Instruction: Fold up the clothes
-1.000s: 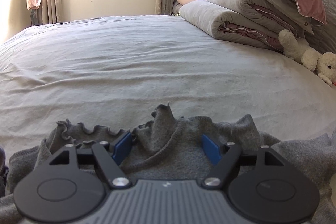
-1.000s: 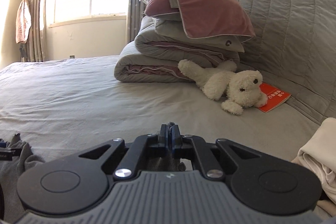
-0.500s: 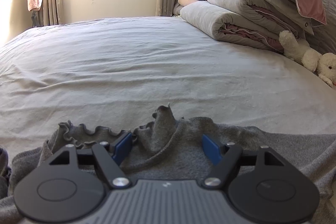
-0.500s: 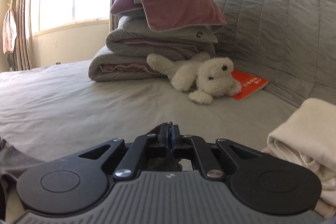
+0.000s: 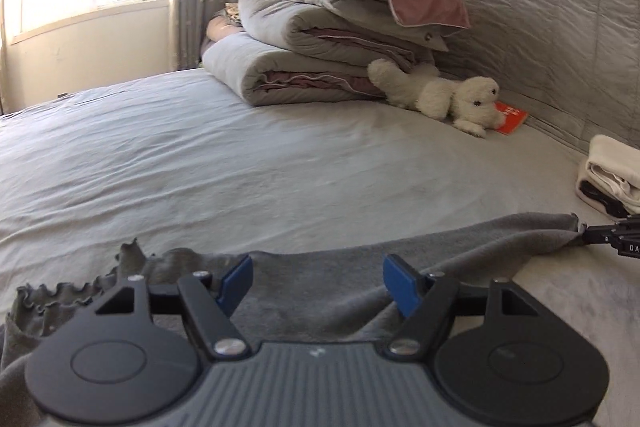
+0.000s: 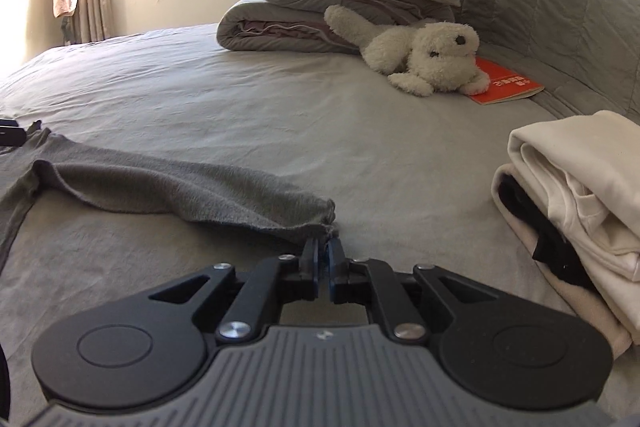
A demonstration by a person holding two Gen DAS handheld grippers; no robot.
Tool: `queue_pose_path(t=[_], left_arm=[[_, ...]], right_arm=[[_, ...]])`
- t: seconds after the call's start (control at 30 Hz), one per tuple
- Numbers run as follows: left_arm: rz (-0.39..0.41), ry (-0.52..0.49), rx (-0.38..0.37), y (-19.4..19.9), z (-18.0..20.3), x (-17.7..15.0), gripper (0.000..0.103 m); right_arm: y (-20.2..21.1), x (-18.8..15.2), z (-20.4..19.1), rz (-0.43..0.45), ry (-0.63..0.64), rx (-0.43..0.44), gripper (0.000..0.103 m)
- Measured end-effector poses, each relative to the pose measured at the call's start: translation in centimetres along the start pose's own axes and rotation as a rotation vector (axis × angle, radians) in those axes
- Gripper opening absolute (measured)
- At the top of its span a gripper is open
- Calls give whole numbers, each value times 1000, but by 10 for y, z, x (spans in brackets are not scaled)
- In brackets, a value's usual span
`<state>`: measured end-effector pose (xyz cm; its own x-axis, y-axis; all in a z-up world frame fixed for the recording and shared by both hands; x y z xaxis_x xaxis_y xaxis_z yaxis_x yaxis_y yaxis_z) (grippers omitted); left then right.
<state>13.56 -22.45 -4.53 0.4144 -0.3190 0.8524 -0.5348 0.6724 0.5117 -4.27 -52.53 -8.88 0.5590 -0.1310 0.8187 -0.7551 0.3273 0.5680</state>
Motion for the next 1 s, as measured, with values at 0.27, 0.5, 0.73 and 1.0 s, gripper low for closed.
queue_pose_path(t=[0.27,0.5,0.73,1.0], left_arm=[[-40,75,137,-9,-60,2,73],[-65,155,244,-15,-125,-3,73],[-92,253,182,-30,-156,-11,45],[61,241,217,-20,-138,-1,6]], right_arm=[[-15,34,38,-52,-322,120,42],[-70,41,14,-153,-260,94,42],[-72,36,-26,-135,17,3,7],[-82,68,-18,39,93,-189,5]])
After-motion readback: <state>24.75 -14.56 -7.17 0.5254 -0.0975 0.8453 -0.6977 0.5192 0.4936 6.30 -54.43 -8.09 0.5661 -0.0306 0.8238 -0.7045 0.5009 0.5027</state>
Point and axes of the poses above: each gripper's, at about its wrist camera, not at the fingertips, and y roughly against the way its jaws point, z to its right, x to its top, the point moved 5 cm from there along -y, roughly the way its jaws point, and after that the axes turned 8 degrees about -x, right-handed, at the moved point
